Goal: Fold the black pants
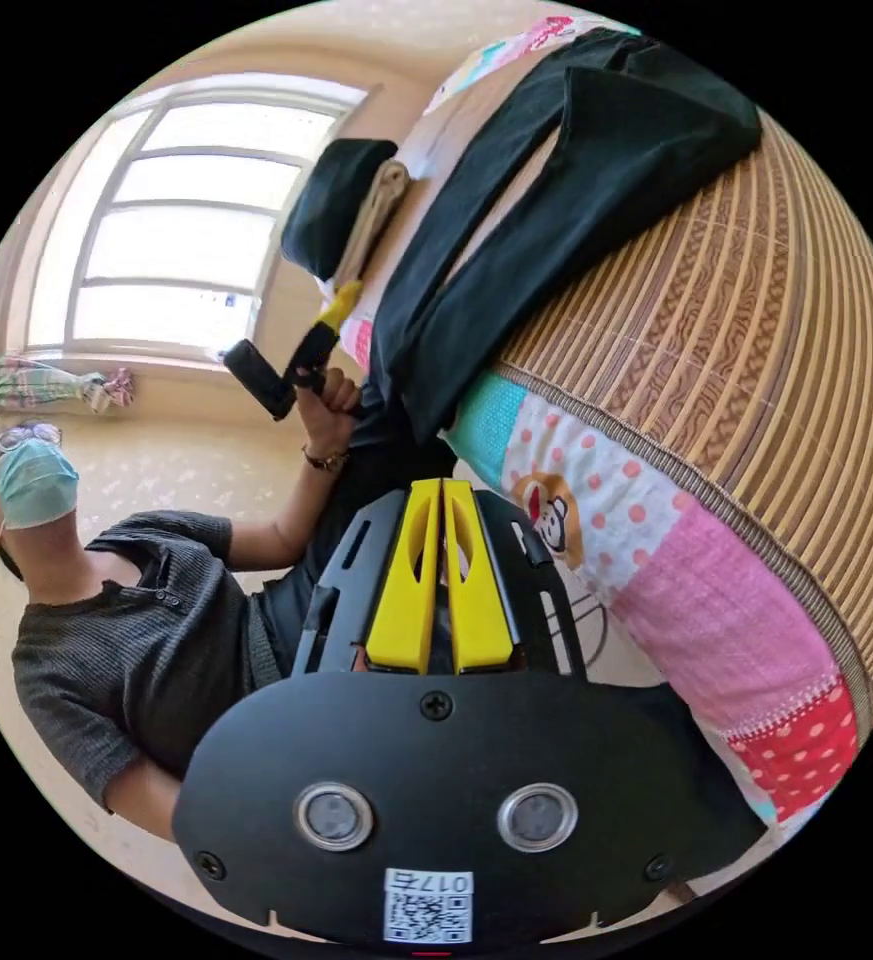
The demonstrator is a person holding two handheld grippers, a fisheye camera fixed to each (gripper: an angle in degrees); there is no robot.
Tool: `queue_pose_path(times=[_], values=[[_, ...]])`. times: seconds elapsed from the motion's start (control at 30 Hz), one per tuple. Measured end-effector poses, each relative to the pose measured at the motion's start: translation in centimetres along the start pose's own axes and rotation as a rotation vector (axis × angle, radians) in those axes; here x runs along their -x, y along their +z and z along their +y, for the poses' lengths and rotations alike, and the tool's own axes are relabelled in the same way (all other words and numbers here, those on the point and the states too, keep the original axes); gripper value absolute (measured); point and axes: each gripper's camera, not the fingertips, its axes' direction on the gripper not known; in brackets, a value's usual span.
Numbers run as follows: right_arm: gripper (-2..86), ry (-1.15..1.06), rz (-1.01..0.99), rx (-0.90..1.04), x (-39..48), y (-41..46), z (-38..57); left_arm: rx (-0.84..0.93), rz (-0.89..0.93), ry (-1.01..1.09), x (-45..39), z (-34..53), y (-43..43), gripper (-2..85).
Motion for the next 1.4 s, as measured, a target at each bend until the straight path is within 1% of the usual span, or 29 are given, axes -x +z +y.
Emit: queue_pose_path(times=[0.03,0.07,0.1,0.13,0.17,0.2,0.27,0.3,0.33,0.4,0.5,0.6,0.63,0.73,0.8,0.83,0.87,0.9,0.97,1.0,1.07,1.1,1.13,1.23,1.3,1.33,1.37,1.4], values=[[0.8,-0.018,-0.03,-0.049,0.4,-1.0,0.8,0.075,0.005,0.01,-0.5,-0.6,1.4,14.1],[0.9,-0.033,-0.04,-0.091,0.8,-1.9,1.5,0.208,-0.036,0.022,-1.7,-1.3,4.2,15.4],[1.0,-0.039,-0.044,-0.109,0.9,-2.2,1.8,0.299,-0.112,0.058,-3.4,-1.5,6.6,16.6],[1.4,-0.041,-0.057,-0.142,1.0,-2.8,2.2,0.294,-0.152,0.096,-4.6,-1.4,6.9,16.4],[1.8,-0.028,-0.085,-0.159,0.8,-3.0,2.5,0.3,-0.204,0.188,-7.0,-1.3,7.5,16.0],[2.1,-0.018,-0.102,-0.163,0.6,-3.1,2.5,0.34,-0.176,0.277,-8.9,-1.2,8.4,10.6],[3.8,0.018,-0.151,-0.185,0.2,-3.3,2.8,0.345,-0.149,0.335,-10.8,-0.8,9.0,5.4],[4.3,0.025,-0.154,-0.193,0.2,-3.4,2.9,0.353,-0.097,0.358,-11.4,-0.8,9.2,4.0],[5.8,0.046,-0.149,-0.207,0.3,-3.5,3.0,0.364,-0.036,0.379,-11.7,-0.7,9.4,3.9],[7.9,0.091,-0.135,-0.197,0.3,-3.3,3.0,0.397,0.222,0.405,-11.8,-0.6,9.9,4.0],[8.6,0.127,-0.106,-0.184,0.7,-2.7,2.9,0.44,0.301,0.418,-11.3,-0.5,10.6,5.2],[3.3,0.137,-0.106,-0.13,1.3,-1.6,2.3,0.449,0.296,0.45,-10.4,-0.4,10.0,6.3],[2.7,0.109,-0.125,-0.114,1.9,-1.4,2.1,0.435,0.306,0.444,-10.1,-0.5,9.5,6.5],[2.1,0.031,-0.138,-0.18,4.2,-2.6,2.8,0.302,0.425,0.339,-6.7,-1.4,6.5,7.3],[2.6,0.049,-0.079,-0.258,5.2,-4.0,3.8,0.2,0.51,0.218,-2.8,-1.9,4.6,7.7],[3.1,0.079,-0.024,-0.318,5.7,-5.2,4.6,0.185,0.517,0.197,-1.9,-2.0,4.3,7.8],[4.8,0.111,0.031,-0.385,6.2,-6.5,5.6,0.171,0.494,0.172,-0.7,-2.0,3.8,7.9],[5.7,0.129,0.056,-0.417,6.4,-7.1,6.1,0.169,0.435,0.165,0.0,-2.1,3.4,8.7],[12.8,0.13,0.098,-0.483,7.2,-8.5,7.2,0.155,0.343,0.168,0.5,-2.3,2.5,10.5],[13.3,0.119,0.08,-0.479,7.2,-8.6,7.1,0.127,0.32,0.165,0.8,-2.3,1.8,10.8],[14.5,0.114,-0.048,-0.485,6.4,-8.5,6.6,0.073,0.328,0.149,1.5,-2.3,0.6,10.4],[14.5,0.112,-0.08,-0.491,6.2,-8.5,6.5,0.062,0.335,0.13,2.1,-2.4,0.3,10.4],[14.4,0.117,-0.11,-0.502,6.1,-8.4,6.3,0.069,0.338,0.12,2.4,-2.5,0.3,10.4],[13.3,0.15,-0.101,-0.542,6.1,-8.8,6.6,0.187,0.376,0.12,3.2,-3.0,2.0,10.6],[12.9,0.144,-0.128,-0.556,5.9,-8.9,6.8,0.287,0.409,0.112,3.4,-3.2,3.7,10.4],[12.8,0.131,-0.183,-0.547,5.5,-9.0,6.7,0.301,0.42,0.106,3.5,-3.2,4.0,10.2],[12.7,0.126,-0.245,-0.524,4.9,-9.1,6.4,0.318,0.463,0.09,3.9,-3.3,4.4,9.9],[12.6,0.128,-0.267,-0.514,4.7,-9.1,6.2,0.324,0.535,0.07,4.4,-3.3,4.7,9.1]])
